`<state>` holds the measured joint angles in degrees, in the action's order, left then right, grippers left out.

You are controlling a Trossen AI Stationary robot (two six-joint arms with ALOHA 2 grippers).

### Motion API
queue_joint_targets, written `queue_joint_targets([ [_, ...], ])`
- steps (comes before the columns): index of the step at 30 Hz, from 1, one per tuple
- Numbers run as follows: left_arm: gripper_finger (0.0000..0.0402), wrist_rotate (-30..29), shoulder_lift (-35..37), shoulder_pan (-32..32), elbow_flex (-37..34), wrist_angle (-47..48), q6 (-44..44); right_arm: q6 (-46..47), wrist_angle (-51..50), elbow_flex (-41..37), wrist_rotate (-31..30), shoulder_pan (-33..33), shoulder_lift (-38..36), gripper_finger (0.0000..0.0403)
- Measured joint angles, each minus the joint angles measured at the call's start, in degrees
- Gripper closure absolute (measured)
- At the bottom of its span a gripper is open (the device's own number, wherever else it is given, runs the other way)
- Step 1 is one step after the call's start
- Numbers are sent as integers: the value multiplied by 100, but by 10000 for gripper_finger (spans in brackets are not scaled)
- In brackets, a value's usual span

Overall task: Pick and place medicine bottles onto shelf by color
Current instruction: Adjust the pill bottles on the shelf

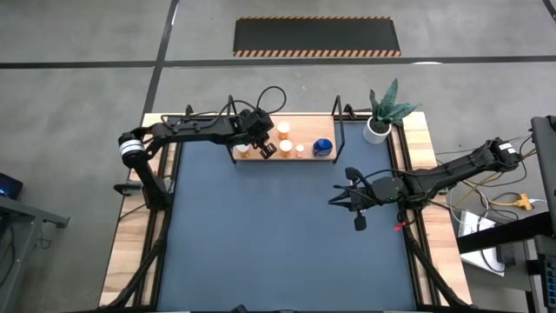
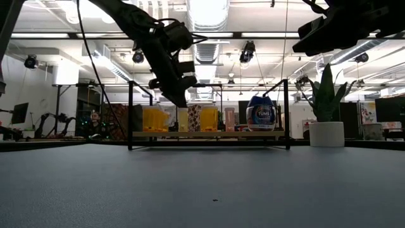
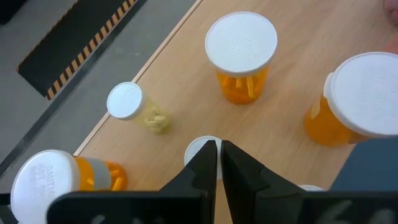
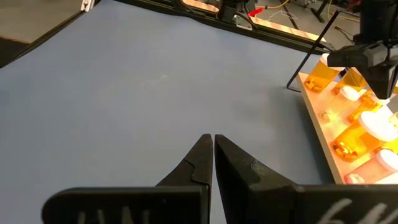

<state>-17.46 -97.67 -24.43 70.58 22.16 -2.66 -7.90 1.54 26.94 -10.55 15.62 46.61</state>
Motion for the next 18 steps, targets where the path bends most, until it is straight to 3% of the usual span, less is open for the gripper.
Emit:
queue_joint_targets([
  [12,394,27,379,39,23,83,-3,50,1,-2,1,0,0,394],
  [18,394,461,503,409,17,114,-13,48,2,-7,2,0,0,394],
])
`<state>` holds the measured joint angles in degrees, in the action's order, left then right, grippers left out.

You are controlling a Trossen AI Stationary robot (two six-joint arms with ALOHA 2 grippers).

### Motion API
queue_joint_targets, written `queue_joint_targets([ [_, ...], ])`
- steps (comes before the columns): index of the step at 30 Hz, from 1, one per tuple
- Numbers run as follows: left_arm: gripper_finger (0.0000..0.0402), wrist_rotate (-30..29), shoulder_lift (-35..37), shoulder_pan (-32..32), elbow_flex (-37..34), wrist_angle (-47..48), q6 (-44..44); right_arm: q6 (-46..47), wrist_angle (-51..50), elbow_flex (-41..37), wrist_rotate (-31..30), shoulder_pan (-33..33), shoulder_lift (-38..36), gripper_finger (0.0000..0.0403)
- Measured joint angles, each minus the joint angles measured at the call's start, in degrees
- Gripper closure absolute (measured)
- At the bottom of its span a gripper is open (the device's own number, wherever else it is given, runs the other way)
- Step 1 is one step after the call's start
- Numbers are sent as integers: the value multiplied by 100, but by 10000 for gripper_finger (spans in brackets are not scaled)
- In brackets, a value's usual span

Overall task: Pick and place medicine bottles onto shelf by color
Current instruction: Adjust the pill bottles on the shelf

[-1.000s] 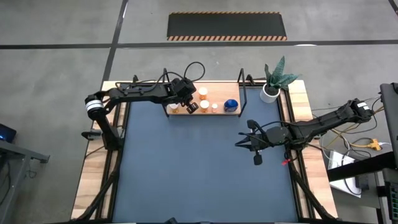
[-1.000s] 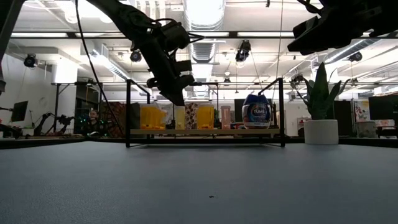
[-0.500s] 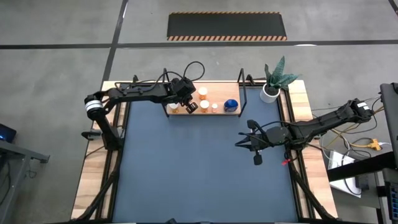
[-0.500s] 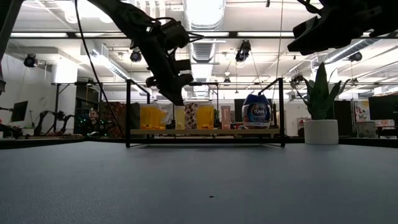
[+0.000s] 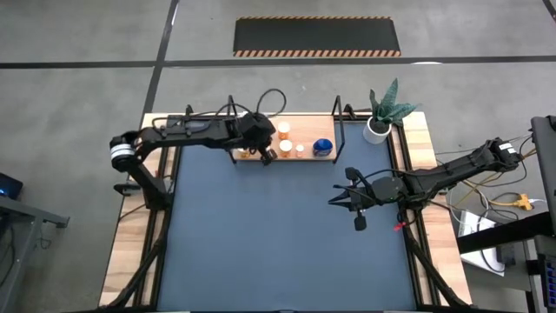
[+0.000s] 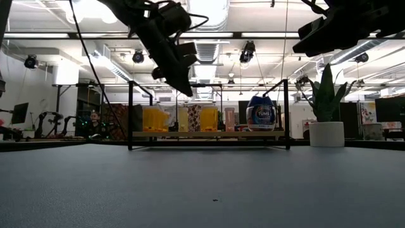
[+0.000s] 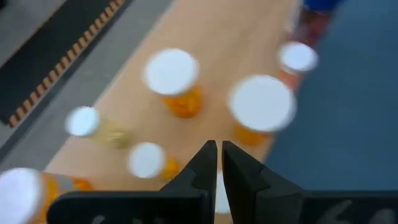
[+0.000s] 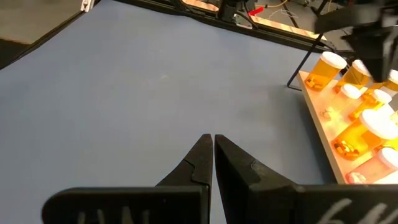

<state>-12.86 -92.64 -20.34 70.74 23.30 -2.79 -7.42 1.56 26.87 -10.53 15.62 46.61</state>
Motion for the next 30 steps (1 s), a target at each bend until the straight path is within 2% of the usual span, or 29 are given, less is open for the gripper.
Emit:
queue_joint_targets([
  [4,394,-22,0,251,-74,23,0,10,-5,0,0,0,0,394],
  [9,394,-432,0,315,-260,36,-1,33,-4,0,0,0,0,394],
  [15,394,-451,0,308,-478,55,-130,33,-4,0,0,0,0,394],
  [30,394,-460,7,308,-479,169,-144,35,-4,0,0,0,0,394],
])
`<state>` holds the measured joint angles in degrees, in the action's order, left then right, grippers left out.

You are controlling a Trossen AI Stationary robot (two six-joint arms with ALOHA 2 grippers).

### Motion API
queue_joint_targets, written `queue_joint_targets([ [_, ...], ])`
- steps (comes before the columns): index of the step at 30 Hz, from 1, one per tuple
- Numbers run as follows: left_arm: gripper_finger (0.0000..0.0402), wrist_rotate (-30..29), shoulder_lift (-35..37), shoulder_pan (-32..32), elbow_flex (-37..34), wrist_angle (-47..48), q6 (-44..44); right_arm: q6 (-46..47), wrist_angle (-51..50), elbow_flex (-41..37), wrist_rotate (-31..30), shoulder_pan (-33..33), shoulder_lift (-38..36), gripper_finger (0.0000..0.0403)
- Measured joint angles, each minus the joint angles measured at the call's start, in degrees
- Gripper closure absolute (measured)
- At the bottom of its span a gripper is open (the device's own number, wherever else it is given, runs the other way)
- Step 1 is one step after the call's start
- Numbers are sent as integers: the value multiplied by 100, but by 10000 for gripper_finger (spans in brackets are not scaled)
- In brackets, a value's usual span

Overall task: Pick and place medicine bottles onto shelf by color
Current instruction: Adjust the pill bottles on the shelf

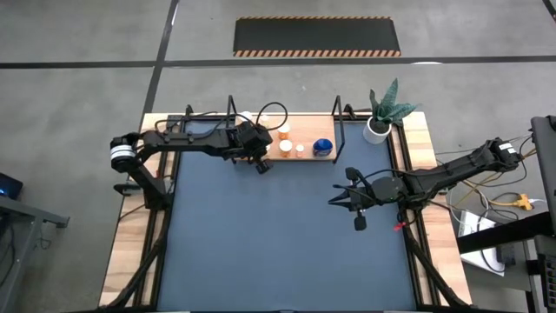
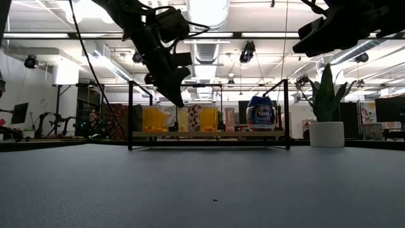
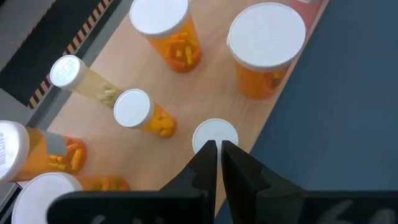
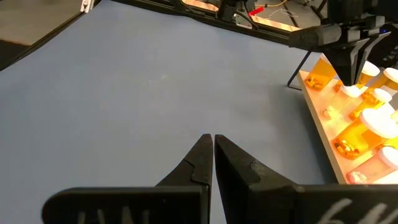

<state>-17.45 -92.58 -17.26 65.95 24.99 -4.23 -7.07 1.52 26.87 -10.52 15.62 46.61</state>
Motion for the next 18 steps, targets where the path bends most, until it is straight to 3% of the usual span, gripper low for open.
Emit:
queue_joint_targets([
  [18,394,2,0,2,0,-396,-146,0,0,0,0,0,0,394],
])
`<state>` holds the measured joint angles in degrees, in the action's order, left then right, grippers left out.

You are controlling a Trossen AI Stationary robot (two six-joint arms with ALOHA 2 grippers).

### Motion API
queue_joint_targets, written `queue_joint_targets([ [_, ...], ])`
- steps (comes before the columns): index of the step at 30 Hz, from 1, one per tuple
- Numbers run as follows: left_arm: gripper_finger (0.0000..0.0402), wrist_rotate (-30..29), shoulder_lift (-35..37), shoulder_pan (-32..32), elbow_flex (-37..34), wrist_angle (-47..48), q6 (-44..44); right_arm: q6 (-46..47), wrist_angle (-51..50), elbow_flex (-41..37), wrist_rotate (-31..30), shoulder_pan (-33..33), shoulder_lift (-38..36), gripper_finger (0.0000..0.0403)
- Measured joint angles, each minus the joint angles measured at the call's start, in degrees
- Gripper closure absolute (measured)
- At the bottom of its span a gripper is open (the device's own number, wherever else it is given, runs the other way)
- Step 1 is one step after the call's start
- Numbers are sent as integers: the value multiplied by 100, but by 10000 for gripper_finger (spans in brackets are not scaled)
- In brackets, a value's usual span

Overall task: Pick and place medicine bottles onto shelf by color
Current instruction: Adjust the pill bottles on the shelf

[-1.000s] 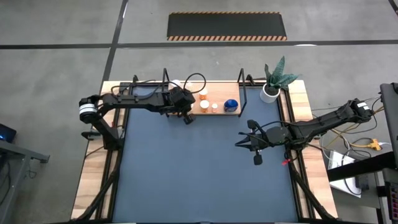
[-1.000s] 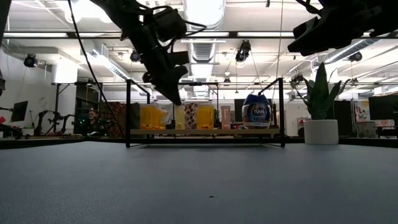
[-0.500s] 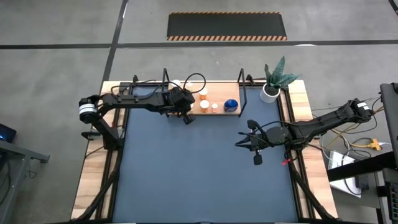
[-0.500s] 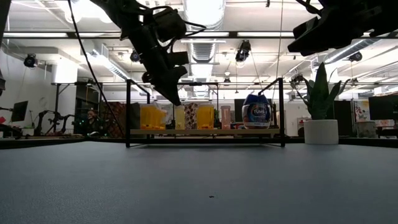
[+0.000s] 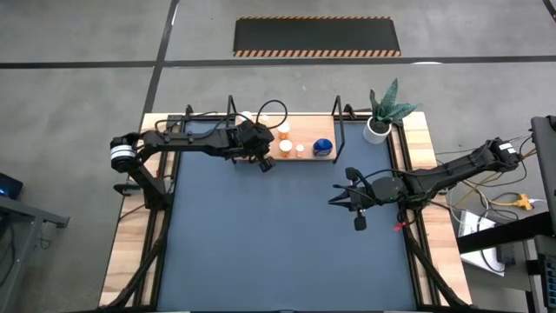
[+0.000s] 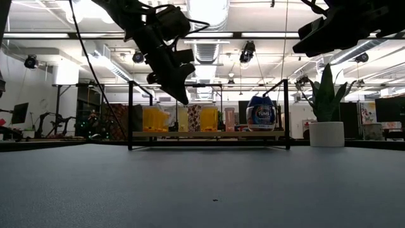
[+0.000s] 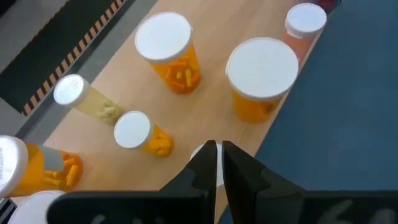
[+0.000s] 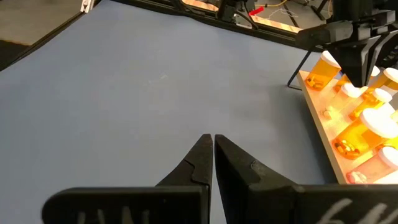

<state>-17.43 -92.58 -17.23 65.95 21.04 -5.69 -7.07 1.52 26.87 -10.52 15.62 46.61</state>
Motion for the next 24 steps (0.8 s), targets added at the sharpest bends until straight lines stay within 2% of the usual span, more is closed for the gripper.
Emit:
queue_joint_targets([
  [11,394,-130,-1,7,-333,-205,-153,50,-2,0,0,0,0,394],
  [24,394,-63,269,0,-380,-17,-273,48,-19,0,0,2,0,394],
])
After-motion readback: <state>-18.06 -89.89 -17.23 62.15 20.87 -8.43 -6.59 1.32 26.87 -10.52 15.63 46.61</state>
